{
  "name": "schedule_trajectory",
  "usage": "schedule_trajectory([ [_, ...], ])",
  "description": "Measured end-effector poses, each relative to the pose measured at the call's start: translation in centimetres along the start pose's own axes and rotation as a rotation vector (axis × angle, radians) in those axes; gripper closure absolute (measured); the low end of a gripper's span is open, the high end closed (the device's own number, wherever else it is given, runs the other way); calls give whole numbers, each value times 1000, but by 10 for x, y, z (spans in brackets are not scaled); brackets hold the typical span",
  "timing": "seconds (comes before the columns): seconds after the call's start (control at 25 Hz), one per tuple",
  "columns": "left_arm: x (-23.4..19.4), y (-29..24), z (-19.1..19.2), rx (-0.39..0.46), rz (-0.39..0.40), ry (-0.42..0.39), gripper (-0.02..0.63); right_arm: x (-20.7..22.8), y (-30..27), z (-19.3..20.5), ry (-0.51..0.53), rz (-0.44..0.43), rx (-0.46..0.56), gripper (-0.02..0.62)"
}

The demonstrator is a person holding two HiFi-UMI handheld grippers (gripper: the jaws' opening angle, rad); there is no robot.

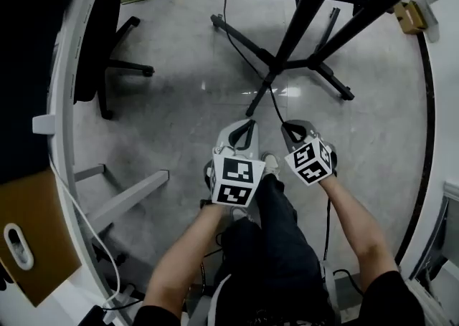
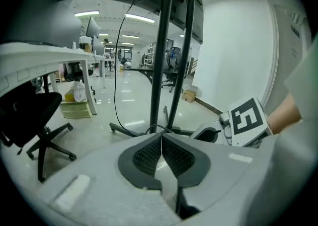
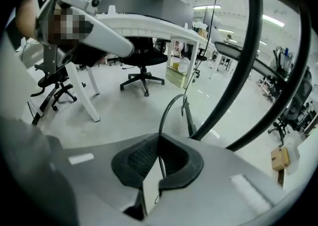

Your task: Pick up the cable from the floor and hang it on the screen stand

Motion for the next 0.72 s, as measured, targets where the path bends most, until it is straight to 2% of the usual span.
schedule_trajectory([
  [0.08, 2, 14, -24, 31, -4, -18, 599, 9, 32, -24, 17, 20, 30, 586],
  [0.12, 2, 22, -35, 47, -7, -24, 567, 12, 50, -36, 31, 30, 45, 586],
  [0.48, 27, 83, -123, 154, -14, -86, 548, 41, 211, -128, 143, 138, 156, 586],
  [0.6, 38, 99, -149, 184, -21, -132, 540, 51, 264, -161, 193, 181, 219, 586],
  [0.72, 48, 111, -169, 197, -15, -181, 512, 61, 319, -192, 201, 226, 280, 586],
])
Point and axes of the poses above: the fingertips, and each gripper's own axes: y backward along the fingers, x to its right, z out of its underside, the point moved 9 cm from there along y, backward along the fingers
